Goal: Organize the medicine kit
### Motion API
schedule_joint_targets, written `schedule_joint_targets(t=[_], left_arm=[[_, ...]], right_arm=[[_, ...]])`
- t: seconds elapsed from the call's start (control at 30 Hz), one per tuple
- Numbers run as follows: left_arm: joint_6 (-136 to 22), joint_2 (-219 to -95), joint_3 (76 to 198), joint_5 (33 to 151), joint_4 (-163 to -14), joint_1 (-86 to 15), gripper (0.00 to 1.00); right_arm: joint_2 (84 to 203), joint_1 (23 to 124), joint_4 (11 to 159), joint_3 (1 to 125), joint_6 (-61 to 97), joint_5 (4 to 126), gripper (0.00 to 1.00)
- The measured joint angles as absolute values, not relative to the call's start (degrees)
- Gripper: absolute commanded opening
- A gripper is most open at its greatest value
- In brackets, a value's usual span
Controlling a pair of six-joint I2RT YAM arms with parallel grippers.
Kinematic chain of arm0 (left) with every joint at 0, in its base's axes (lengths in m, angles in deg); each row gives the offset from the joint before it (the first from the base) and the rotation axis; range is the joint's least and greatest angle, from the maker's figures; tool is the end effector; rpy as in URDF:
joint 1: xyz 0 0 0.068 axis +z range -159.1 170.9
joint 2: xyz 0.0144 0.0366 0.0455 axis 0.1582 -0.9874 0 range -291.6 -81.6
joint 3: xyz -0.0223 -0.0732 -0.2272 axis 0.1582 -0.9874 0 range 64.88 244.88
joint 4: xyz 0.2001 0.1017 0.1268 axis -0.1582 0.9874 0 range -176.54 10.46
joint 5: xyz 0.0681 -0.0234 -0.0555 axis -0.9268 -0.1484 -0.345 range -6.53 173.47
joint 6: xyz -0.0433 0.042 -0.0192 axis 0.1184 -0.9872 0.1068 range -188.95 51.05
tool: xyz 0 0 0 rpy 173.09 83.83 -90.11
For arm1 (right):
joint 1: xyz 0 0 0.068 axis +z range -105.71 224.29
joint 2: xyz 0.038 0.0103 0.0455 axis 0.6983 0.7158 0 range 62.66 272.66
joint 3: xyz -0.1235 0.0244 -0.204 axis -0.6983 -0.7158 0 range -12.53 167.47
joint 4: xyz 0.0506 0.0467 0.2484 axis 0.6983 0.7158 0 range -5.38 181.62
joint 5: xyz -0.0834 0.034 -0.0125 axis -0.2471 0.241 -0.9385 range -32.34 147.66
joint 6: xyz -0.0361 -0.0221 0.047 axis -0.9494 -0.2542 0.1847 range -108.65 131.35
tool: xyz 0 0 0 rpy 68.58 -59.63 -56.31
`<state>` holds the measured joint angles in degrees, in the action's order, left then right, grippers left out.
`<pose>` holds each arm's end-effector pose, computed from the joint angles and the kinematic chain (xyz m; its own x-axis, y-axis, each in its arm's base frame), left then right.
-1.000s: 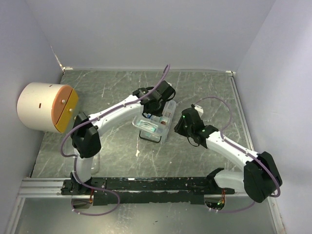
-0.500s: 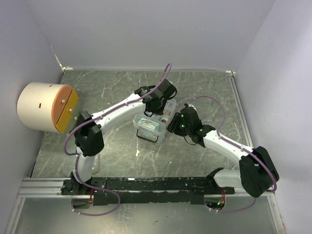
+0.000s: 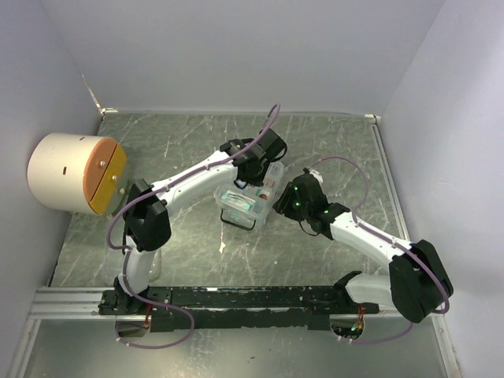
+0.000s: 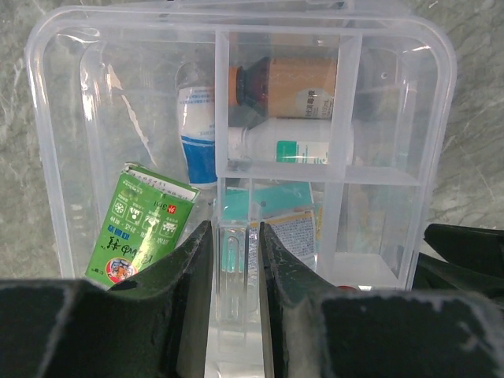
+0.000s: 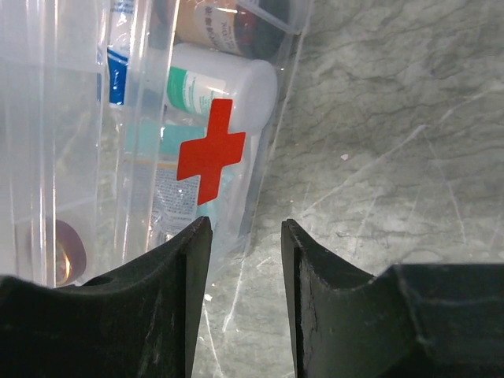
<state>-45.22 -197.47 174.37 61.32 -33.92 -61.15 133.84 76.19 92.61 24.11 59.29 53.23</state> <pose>0.2776 -0.3261 0.2509 -0.7284 0.3279 -0.6016 0.3472 0.9336 0.0886 0.2301 0.1388 0.1609 -0.7397 0.4115 -0.5324 0.1056 0.8524 0.5121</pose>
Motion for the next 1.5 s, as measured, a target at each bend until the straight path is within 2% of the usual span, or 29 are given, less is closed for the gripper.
schedule_joint_targets(t=[0.4,0.93,1.2,1.5], left_arm=[[-45.53,-198.91,174.48,61.4,-34.53,-60.96,0.17],[-44.83,-200.86,174.63,61.84,-36.3,-60.19,0.17],[-44.0,-200.71,172.23,63.04,-38.53,-59.75,0.25],[-44.37,-200.31,171.81,63.13,-38.83,-59.38,0.48]], right_arm=[[130.82,76.19,94.46,22.8,60.67,48.25,0.41],[130.95,76.19,94.57,22.06,61.11,47.97,0.4],[131.22,76.19,94.44,22.04,61.11,48.1,0.4],[131.22,76.19,94.09,21.56,61.46,48.21,0.41]])
